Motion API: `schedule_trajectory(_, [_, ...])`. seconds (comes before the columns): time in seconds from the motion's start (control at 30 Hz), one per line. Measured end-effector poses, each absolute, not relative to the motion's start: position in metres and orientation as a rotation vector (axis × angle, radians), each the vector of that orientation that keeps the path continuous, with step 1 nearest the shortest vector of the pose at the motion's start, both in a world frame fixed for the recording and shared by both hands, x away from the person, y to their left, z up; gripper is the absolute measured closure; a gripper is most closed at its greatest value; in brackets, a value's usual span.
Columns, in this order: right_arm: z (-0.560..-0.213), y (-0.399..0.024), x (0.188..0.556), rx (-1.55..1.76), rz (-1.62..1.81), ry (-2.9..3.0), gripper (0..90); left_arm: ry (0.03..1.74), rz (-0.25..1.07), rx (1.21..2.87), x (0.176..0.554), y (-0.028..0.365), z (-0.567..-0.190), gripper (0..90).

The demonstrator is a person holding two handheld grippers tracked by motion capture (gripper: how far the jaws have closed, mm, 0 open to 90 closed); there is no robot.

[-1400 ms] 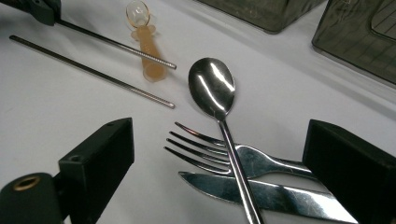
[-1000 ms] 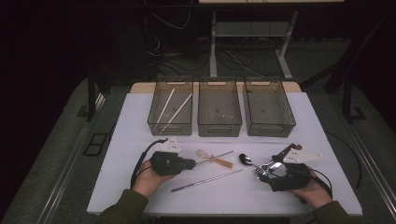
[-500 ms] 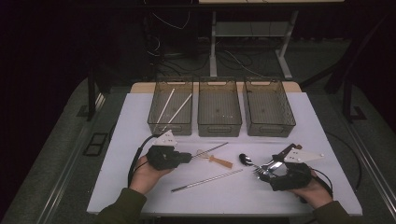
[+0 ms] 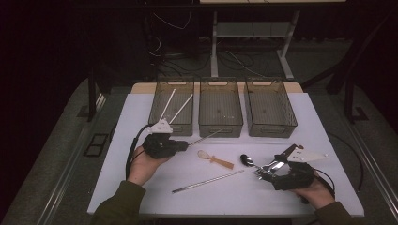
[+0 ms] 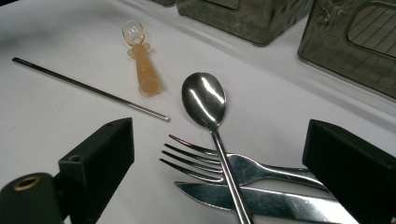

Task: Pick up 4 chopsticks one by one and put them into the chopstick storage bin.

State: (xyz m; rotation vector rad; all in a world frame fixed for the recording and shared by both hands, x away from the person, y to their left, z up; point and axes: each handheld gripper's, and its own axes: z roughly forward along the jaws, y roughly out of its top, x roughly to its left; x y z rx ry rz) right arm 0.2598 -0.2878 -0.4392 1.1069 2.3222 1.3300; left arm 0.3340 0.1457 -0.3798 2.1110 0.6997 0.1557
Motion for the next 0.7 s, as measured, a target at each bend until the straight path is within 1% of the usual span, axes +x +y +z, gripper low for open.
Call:
schedule_trajectory(0.5, [-0.438, -0.288, 0.259, 1.107, 1.341, 2.314, 9.2, 0.785, 0.221, 2.037, 0.365, 0.159, -0.36, 84.9])
schedule_trajectory(0.7, [-0.438, -0.289, 0.259, 1.115, 1.341, 2.314, 9.2, 0.813, 0.254, 2.041, 0.38, 0.161, -0.35, 84.9])
